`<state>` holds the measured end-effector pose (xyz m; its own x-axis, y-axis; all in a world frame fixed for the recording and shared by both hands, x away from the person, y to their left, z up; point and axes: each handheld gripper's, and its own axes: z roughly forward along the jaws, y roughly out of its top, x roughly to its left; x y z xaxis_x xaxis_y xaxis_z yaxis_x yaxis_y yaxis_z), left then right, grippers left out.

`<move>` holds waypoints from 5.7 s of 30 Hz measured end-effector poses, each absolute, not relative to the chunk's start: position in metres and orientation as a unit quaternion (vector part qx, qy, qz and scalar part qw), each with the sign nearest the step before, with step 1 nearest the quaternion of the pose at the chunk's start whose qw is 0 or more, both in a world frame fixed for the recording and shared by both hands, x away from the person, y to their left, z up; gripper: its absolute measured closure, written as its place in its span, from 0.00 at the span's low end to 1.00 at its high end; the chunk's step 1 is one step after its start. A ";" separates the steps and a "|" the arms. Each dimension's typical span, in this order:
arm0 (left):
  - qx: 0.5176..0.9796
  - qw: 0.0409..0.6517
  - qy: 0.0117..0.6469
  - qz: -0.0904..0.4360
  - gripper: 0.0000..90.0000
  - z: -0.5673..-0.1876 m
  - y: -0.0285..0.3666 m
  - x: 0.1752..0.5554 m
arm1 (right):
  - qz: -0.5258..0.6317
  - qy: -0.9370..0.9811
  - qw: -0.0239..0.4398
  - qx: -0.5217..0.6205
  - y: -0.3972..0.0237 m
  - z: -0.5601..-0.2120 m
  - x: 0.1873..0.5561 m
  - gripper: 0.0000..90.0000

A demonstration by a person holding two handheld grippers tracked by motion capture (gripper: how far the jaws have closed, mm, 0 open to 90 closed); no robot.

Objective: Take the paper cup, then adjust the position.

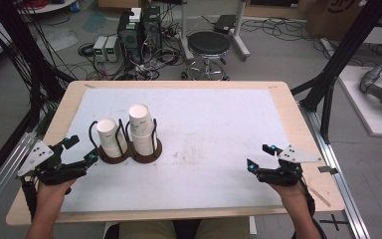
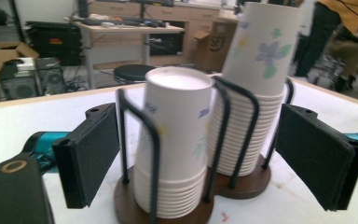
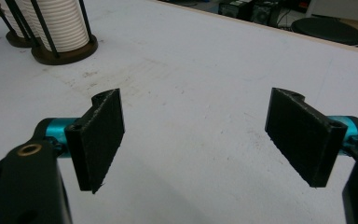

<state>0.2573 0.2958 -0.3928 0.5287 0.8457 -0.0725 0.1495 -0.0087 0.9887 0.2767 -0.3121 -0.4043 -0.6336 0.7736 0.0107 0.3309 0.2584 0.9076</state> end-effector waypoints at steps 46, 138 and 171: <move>0.710 0.516 0.414 0.242 0.41 -0.356 0.270 0.329 | 0.493 0.761 0.215 0.363 -0.311 -0.406 0.277 0.22; 0.751 0.606 0.226 0.131 0.41 -0.324 0.166 0.273 | 0.508 0.775 0.195 0.320 -0.291 -0.396 0.277 0.22; 0.775 0.599 0.184 0.084 0.41 -0.351 0.086 0.316 | 0.527 0.801 0.128 0.253 -0.247 -0.395 0.283 0.22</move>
<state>0.3165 0.0856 -0.3507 0.9182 0.3856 -0.0906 0.1849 -0.2150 0.9590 0.2833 -0.2470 -0.3952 -0.8392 0.5404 0.0608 0.2700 0.3171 0.9091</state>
